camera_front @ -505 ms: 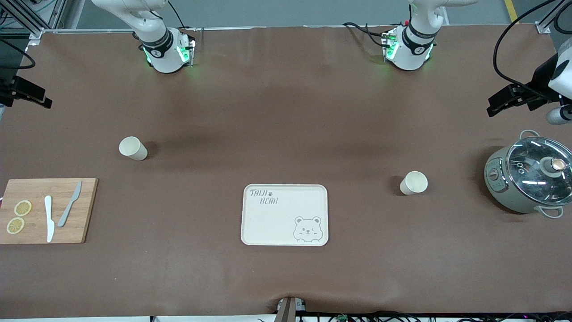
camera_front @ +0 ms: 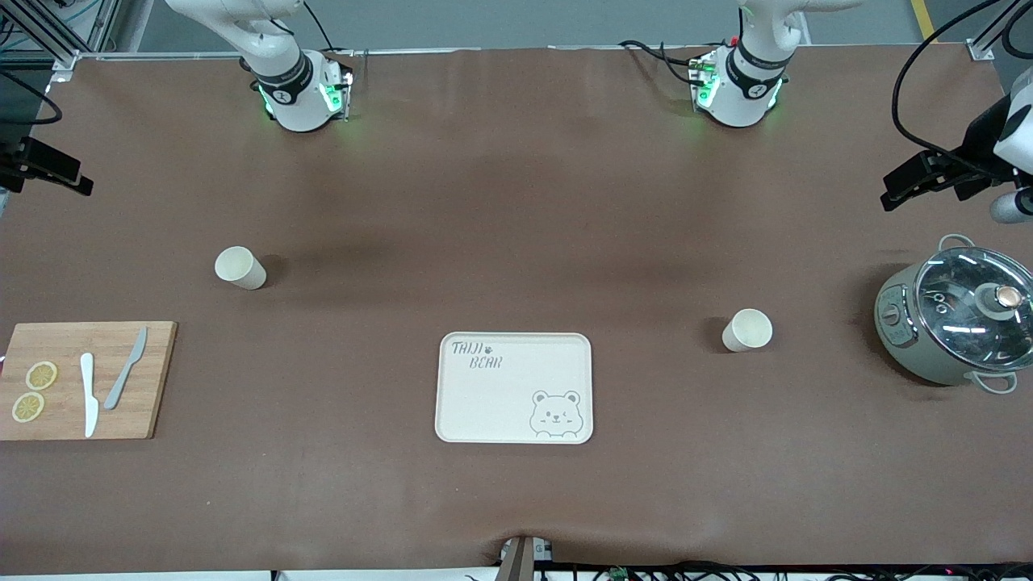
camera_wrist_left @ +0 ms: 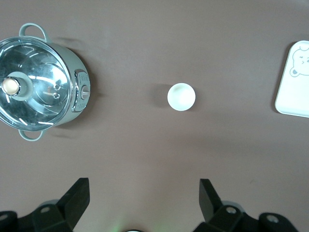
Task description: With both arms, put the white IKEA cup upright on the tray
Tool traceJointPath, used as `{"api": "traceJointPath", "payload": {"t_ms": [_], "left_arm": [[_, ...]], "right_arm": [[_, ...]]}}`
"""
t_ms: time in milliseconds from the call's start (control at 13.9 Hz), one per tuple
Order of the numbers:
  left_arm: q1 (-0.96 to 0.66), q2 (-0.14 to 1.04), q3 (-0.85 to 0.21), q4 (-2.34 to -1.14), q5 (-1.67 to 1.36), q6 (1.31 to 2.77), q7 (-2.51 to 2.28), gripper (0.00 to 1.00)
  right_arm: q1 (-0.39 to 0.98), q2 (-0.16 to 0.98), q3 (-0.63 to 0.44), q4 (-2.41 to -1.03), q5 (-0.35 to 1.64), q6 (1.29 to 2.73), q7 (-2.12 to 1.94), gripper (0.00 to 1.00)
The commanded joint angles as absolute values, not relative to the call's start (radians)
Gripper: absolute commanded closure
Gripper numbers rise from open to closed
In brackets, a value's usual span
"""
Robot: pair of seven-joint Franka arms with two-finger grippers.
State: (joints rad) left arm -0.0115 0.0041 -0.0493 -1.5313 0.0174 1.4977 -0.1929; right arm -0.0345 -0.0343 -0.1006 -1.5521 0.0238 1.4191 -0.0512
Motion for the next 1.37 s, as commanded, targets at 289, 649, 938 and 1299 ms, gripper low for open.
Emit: {"api": "traceJointPath", "payload": {"t_ms": [289,649,938,1299], "left_arm": [[0.017,0.184,-0.049,-1.564,0.003,1.719,-0.192,0.00],[-0.003,0.183,-0.064,-1.802,0.011,1.913,-0.313,0.00],[-0.014,0.219,-0.080,-1.995,0.014,2.168,-0.327,0.00],[-0.015,0.287,-0.081,-2.026,0.014,2.247,-0.325,0.00]], "right_arm": [[-0.075,-0.049,-0.092,-1.557,0.058,1.420,-0.061,0.00],[-0.071,-0.023,-0.091,-1.513,0.058,1.424,-0.064,0.00],[-0.075,-0.002,-0.091,-1.513,0.054,1.430,-0.095,0.00],[-0.080,0.028,-0.092,-1.505,0.038,1.433,-0.124,0.00]]}}
